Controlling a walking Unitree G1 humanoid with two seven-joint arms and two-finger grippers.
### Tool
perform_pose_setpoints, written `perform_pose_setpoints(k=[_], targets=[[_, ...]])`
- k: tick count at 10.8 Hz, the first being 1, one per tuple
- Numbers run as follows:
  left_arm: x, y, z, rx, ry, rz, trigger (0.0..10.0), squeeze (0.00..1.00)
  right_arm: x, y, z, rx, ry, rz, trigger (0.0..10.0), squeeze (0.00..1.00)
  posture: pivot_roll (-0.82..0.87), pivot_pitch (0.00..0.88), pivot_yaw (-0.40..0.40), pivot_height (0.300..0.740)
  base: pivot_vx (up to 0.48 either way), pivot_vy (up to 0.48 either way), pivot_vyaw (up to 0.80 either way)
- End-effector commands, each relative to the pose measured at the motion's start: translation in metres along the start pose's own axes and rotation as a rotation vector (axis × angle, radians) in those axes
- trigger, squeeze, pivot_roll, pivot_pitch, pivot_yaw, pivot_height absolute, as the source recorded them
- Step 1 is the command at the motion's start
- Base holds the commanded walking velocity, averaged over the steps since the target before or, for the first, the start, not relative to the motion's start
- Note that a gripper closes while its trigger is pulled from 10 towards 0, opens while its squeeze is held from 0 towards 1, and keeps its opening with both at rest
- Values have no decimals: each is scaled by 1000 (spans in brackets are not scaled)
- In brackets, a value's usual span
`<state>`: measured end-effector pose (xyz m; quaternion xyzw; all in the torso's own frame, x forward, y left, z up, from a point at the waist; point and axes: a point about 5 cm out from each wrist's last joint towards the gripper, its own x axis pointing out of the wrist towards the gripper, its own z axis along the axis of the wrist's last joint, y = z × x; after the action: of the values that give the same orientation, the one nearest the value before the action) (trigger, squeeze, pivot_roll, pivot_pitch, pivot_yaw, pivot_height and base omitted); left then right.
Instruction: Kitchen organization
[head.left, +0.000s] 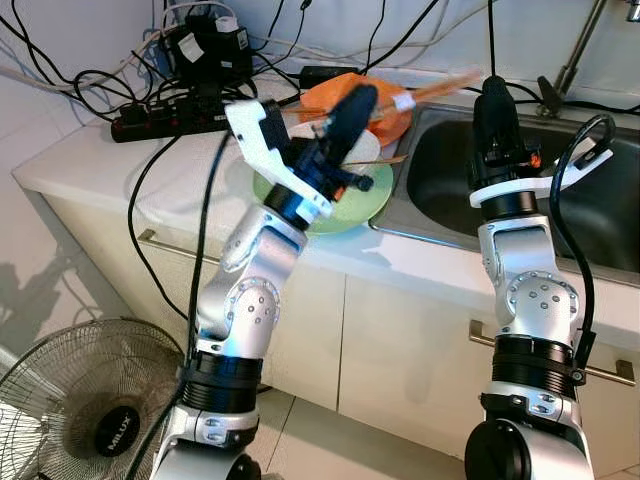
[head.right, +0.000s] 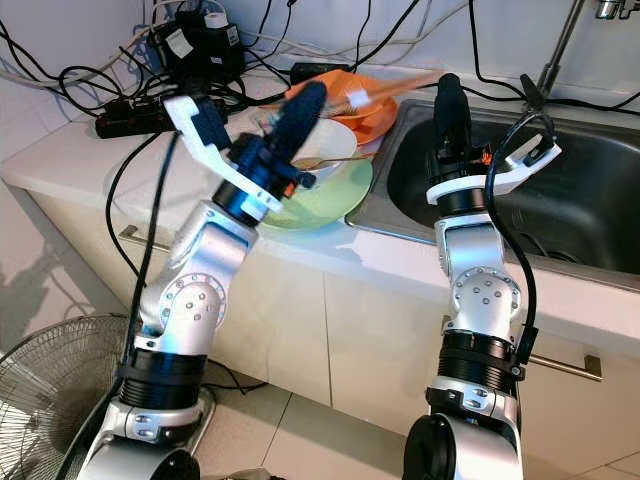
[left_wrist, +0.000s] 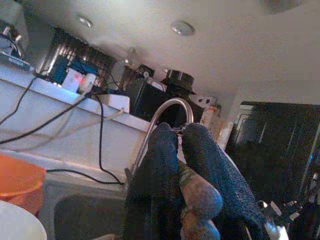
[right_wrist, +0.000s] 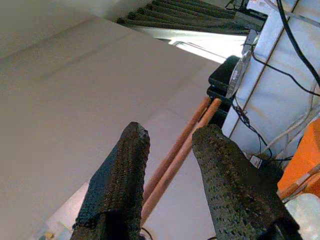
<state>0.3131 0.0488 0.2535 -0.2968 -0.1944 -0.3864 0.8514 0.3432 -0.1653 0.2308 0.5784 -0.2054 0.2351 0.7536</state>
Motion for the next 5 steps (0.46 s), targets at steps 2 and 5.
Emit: perform_pose_setpoints(k=[2,5], targets=[[-1,-3,1,-14,2,-26,10000,0,2,4,-3,4,8,29,10000,0,63,0,66,740,0,0,0],[0,-8,6,-20,-12,-50,10000,0,1,2,-5,-9,17,18,10000,0,63,0,68,740,0,0,0]])
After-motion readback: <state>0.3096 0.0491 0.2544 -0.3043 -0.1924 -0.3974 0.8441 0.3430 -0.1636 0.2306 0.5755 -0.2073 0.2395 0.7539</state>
